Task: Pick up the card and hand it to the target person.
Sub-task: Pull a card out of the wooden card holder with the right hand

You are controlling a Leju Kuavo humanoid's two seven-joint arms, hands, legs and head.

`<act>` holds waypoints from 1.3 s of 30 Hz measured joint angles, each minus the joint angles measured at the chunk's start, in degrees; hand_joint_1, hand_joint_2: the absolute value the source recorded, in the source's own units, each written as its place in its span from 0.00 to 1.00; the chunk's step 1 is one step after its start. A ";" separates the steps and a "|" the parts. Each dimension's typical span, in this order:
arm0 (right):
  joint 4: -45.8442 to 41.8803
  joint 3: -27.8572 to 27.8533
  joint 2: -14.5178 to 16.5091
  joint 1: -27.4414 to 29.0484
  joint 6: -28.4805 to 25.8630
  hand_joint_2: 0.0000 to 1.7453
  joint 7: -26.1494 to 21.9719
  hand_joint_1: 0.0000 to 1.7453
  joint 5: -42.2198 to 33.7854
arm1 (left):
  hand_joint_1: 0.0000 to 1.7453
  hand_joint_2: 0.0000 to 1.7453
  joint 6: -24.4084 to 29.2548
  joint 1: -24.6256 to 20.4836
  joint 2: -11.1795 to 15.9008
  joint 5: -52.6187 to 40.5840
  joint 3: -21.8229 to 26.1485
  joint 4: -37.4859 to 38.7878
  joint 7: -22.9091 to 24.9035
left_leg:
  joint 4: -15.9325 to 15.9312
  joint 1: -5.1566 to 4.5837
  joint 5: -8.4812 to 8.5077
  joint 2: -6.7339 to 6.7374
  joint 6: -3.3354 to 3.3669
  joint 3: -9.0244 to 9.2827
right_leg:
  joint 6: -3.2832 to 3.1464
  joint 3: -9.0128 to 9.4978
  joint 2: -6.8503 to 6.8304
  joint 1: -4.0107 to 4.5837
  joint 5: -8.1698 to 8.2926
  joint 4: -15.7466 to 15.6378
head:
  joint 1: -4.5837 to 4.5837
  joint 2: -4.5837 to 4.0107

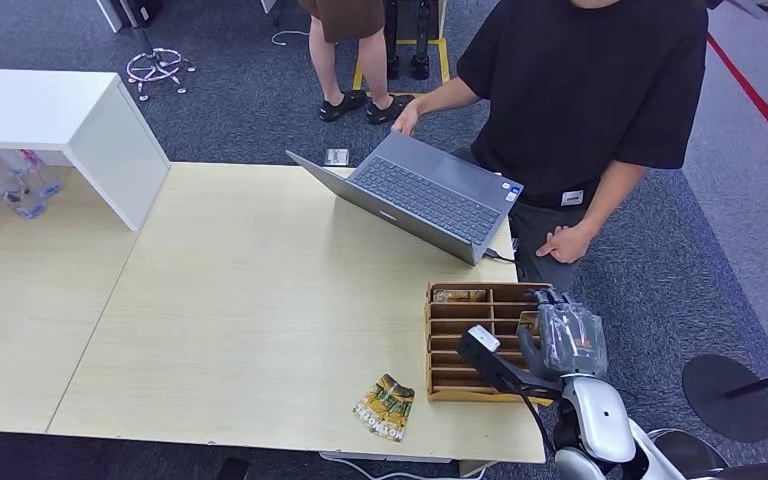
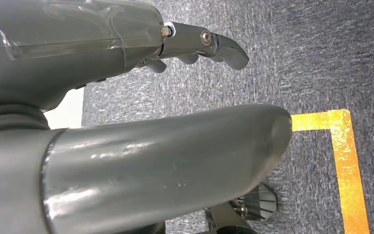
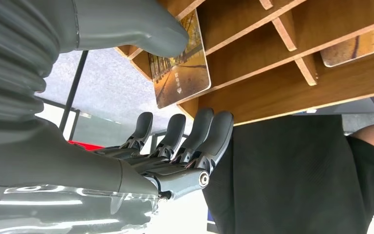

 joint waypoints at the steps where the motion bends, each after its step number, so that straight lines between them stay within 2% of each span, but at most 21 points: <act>1: 0.02 -0.02 -0.04 0.02 0.07 1.00 0.09 0.43 -0.02 | 0.00 0.00 0.00 0.00 0.00 0.00 -0.01 0.00 0.02 | 0.00 0.00 0.00 0.00 0.00 0.00 | 0.00 0.00 0.00 0.00 0.00 0.00 | 0.00 0.00; 11: 0.36 -0.37 -0.27 0.16 0.36 1.00 0.35 0.49 -0.08 | 0.00 0.00 0.03 0.00 0.00 0.00 -0.01 0.00 0.16 | 0.00 0.00 0.00 0.00 0.00 0.01 | 0.00 0.00 0.00 0.00 0.00 0.00 | 0.00 0.00; 19: 0.36 -0.39 -0.27 0.10 0.43 1.00 0.37 0.61 0.03 | 0.00 0.00 0.03 0.00 0.00 0.00 -0.02 0.00 0.16 | 0.00 0.00 0.00 0.00 0.00 0.01 | 0.00 0.01 0.00 0.00 0.00 0.00 | 0.01 0.00; 39: 0.42 -0.22 -0.27 0.02 1.29 1.00 0.60 0.60 1.53 | 0.00 0.00 0.10 0.00 0.00 0.00 0.00 0.00 0.16 | 0.00 0.00 0.00 0.00 0.00 -0.01 | 0.00 0.02 0.00 0.00 0.00 0.00 | 0.01 0.00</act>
